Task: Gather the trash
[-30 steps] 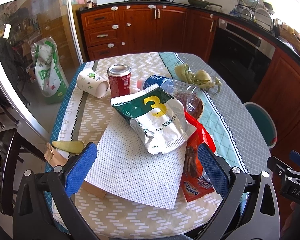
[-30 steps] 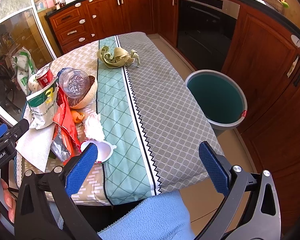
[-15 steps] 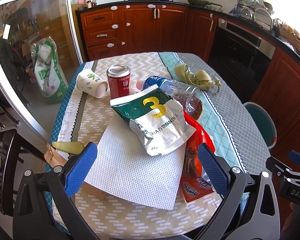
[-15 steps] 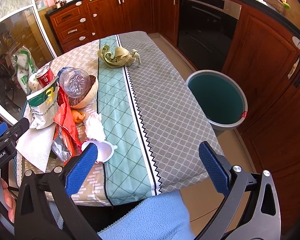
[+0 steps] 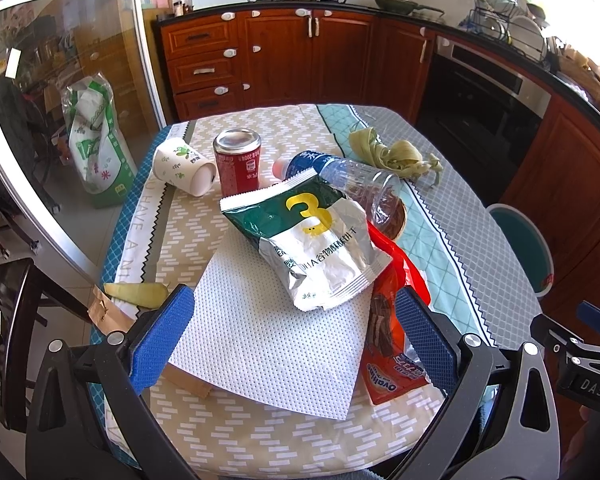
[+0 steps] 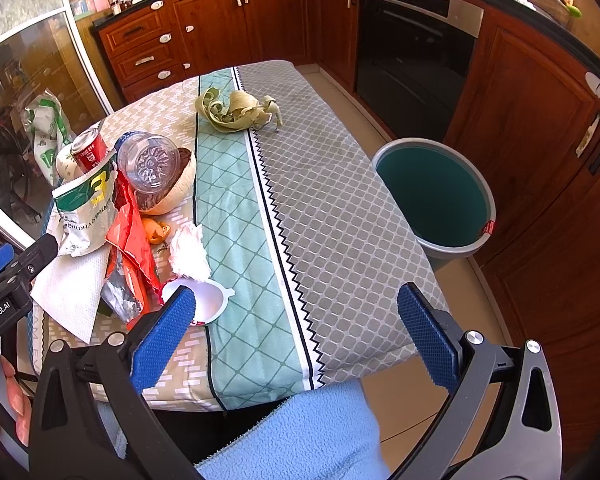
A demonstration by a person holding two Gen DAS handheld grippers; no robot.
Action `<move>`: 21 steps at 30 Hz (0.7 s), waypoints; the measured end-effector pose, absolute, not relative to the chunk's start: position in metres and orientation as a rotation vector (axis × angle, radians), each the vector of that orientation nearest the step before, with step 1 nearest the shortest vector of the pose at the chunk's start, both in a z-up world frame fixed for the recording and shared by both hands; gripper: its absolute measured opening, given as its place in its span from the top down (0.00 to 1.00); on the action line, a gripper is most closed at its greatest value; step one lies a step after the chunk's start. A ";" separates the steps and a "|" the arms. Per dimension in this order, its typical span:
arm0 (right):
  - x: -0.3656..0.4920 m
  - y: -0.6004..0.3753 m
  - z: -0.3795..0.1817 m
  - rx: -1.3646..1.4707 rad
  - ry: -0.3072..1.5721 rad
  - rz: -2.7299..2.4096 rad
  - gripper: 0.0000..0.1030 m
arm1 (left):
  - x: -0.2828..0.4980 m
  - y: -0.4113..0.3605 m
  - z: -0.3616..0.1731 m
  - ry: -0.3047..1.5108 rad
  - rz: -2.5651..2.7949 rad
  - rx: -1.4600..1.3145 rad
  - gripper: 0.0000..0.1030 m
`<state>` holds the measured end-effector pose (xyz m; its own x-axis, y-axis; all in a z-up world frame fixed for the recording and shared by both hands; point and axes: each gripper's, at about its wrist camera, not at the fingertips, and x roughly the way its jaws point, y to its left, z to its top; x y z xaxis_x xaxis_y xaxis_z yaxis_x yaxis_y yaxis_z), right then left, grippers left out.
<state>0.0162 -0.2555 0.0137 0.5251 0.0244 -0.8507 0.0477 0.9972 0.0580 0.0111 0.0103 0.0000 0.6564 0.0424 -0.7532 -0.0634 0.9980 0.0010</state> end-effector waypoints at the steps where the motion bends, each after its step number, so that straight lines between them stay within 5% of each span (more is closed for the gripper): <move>1: 0.017 -0.256 0.014 0.078 1.019 -0.014 0.06 | 0.011 0.010 0.000 0.853 0.060 -0.027 0.03; 21: 0.017 -0.256 0.005 0.082 1.045 -0.008 0.06 | 0.023 0.043 -0.002 0.853 0.028 -0.038 0.03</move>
<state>0.0170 -0.2564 0.0048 0.5025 0.0321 -0.8640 0.0459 0.9969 0.0638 0.0225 0.0429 -0.0020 0.6571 0.0097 -0.7537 -0.0405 0.9989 -0.0224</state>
